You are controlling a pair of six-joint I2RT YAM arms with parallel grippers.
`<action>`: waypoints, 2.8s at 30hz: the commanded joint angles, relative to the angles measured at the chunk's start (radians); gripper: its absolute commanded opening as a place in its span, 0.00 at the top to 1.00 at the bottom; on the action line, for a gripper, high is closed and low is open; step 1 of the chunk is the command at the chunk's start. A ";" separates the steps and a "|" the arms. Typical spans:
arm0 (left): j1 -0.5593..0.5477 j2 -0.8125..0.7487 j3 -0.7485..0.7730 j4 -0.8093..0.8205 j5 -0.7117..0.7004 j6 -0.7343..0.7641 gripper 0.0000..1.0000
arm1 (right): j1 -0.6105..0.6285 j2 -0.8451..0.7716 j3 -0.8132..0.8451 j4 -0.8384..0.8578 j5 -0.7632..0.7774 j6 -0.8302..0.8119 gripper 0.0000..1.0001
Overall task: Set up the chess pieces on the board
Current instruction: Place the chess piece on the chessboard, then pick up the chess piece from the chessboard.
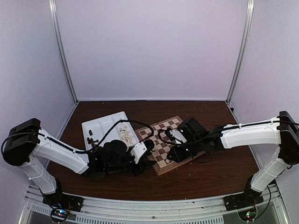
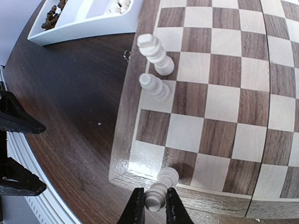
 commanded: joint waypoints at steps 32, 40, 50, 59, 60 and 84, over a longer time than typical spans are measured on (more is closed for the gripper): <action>0.010 -0.147 0.191 -0.658 -0.225 -0.275 0.48 | 0.077 -0.072 0.057 0.039 0.230 -0.024 0.50; -0.021 0.091 0.541 -0.908 -0.083 -0.428 0.41 | 0.019 -0.355 -0.194 0.153 0.398 0.040 0.47; -0.044 0.336 0.957 -1.320 -0.139 -0.579 0.42 | -0.059 -0.662 -0.391 0.041 0.591 0.006 0.46; -0.044 0.426 1.044 -1.378 -0.118 -0.660 0.46 | -0.080 -0.897 -0.537 0.017 0.647 -0.054 0.44; -0.044 0.431 1.051 -1.381 -0.123 -0.661 0.46 | -0.080 -0.908 -0.541 0.022 0.628 -0.065 0.43; -0.027 0.511 1.108 -1.423 -0.171 -0.686 0.56 | -0.080 -0.925 -0.601 0.180 0.516 -0.225 0.29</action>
